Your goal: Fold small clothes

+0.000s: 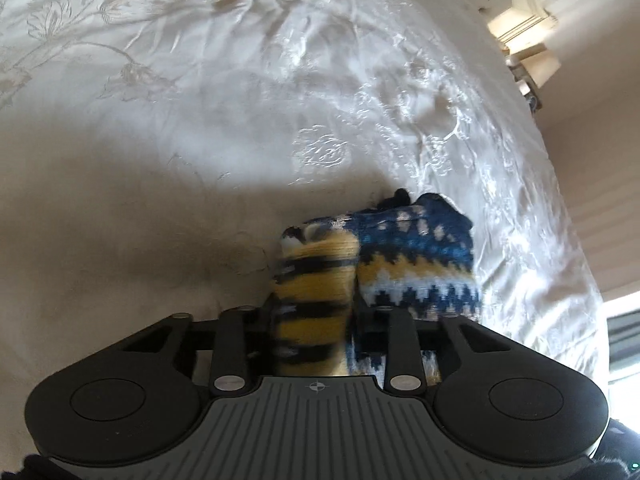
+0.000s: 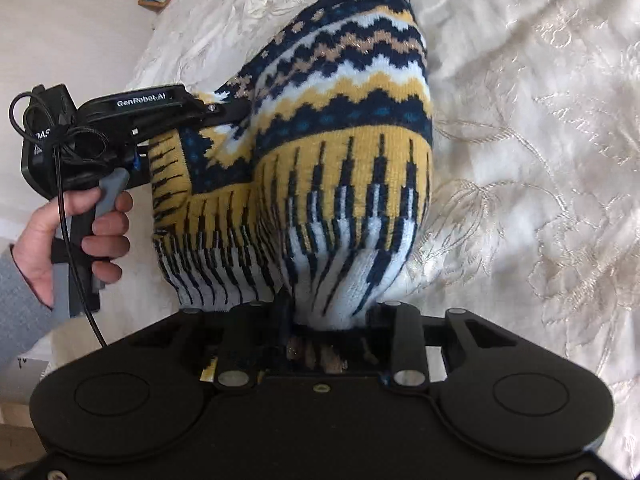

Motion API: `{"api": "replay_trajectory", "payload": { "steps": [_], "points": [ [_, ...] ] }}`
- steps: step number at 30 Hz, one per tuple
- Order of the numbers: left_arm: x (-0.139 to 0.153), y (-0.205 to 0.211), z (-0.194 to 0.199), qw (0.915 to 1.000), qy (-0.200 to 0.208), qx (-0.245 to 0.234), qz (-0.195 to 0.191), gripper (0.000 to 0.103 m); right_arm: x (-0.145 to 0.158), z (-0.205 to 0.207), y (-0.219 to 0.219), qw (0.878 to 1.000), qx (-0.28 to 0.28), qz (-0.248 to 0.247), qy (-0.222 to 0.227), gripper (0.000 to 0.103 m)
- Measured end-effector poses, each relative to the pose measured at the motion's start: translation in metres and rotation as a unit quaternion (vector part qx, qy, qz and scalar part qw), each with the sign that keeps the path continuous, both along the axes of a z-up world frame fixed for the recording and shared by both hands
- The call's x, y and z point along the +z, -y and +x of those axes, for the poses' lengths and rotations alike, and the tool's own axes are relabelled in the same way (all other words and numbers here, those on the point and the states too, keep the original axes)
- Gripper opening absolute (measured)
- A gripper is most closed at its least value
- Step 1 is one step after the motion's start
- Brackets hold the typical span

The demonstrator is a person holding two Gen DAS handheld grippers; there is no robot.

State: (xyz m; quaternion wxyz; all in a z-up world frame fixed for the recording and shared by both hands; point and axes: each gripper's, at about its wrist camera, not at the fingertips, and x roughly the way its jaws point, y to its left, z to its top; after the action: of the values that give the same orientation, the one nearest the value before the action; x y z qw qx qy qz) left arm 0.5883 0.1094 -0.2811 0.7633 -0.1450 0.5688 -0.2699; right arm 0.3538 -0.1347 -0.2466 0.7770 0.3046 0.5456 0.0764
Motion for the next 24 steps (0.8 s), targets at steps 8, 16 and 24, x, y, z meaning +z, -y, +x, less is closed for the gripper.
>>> {"api": "replay_trajectory", "payload": {
  "steps": [8, 16, 24],
  "points": [
    [0.033, 0.011, -0.027, 0.9989, 0.043, -0.012, 0.013, 0.023, 0.049, -0.022, 0.004, 0.999, 0.000, -0.028, 0.014, 0.028],
    [0.040, 0.042, -0.106, 0.9973, 0.021, -0.067, 0.021, 0.023, 0.070, -0.062, 0.005, 0.999, -0.003, -0.039, -0.034, 0.028],
    [0.025, 0.053, -0.166, 0.9977, 0.003, -0.057, 0.037, 0.023, 0.051, -0.091, 0.019, 0.997, -0.022, -0.016, -0.079, 0.031]
  ]
}}
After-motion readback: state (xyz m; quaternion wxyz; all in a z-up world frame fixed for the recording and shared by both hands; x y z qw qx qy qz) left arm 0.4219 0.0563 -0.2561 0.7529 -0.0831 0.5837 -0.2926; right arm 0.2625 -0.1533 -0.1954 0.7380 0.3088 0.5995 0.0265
